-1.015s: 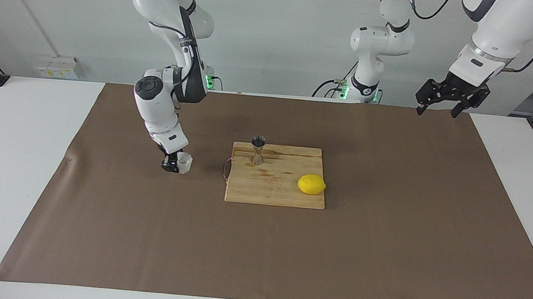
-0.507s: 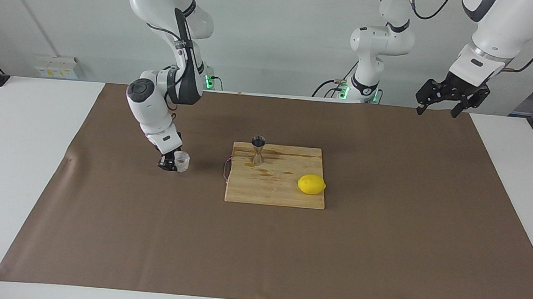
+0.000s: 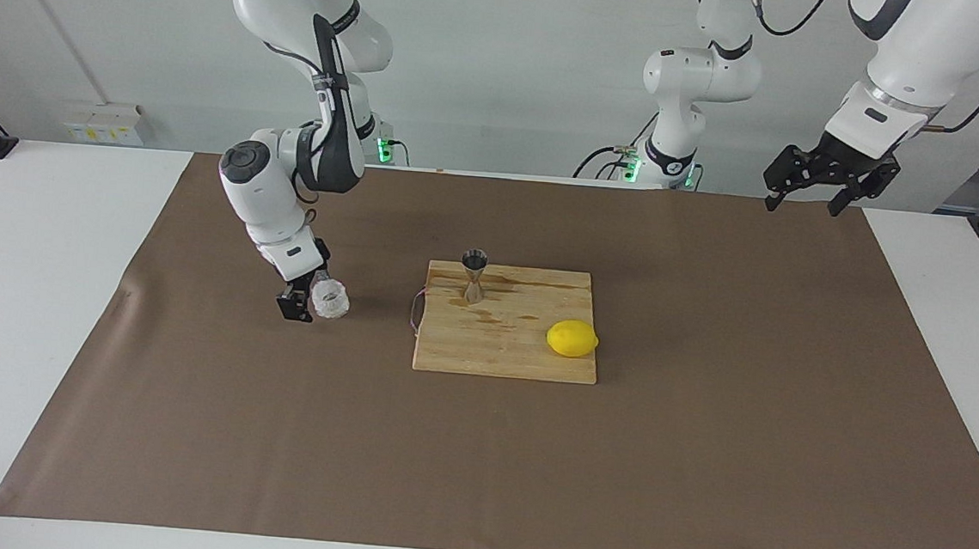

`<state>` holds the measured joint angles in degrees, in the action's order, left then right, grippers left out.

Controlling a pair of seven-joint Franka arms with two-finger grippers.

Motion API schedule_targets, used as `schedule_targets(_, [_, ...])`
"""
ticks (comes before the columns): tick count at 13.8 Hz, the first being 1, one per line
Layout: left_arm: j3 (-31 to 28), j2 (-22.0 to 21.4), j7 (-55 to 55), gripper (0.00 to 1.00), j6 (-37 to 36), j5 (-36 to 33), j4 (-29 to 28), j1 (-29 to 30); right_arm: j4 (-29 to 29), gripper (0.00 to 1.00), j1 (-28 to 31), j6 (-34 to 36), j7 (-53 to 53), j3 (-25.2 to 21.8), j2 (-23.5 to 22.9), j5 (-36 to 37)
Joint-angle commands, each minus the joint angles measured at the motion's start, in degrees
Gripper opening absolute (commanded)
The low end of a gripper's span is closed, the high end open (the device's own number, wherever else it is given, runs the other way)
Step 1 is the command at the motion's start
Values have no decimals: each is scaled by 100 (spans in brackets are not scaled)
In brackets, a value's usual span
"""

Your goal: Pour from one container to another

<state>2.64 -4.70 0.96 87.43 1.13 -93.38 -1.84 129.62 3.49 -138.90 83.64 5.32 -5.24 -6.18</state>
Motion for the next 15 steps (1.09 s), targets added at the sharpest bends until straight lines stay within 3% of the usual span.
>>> schedule_targets(1, [26,-163,-52,100,-33,-52,-154,60,-322,100,144,669,-48,31,514,-165])
schedule_targets(4, [26,-163,-52,100,-33,-52,-154,60,-473,100,126,1170,-1415,22,1094,-33])
schedule_targets(6, [26,-163,-52,100,-33,-52,-154,60,-848,100,126,1556,-2436,22,1148,265])
schedule_targets(9, [26,-163,-52,100,-33,-52,-154,60,-1727,100,21,2286,-4095,74,1035,740])
schedule_targets(15, [26,-163,-52,100,-33,-52,-154,60,-3458,100,-357,3761,-8157,83,464,749])
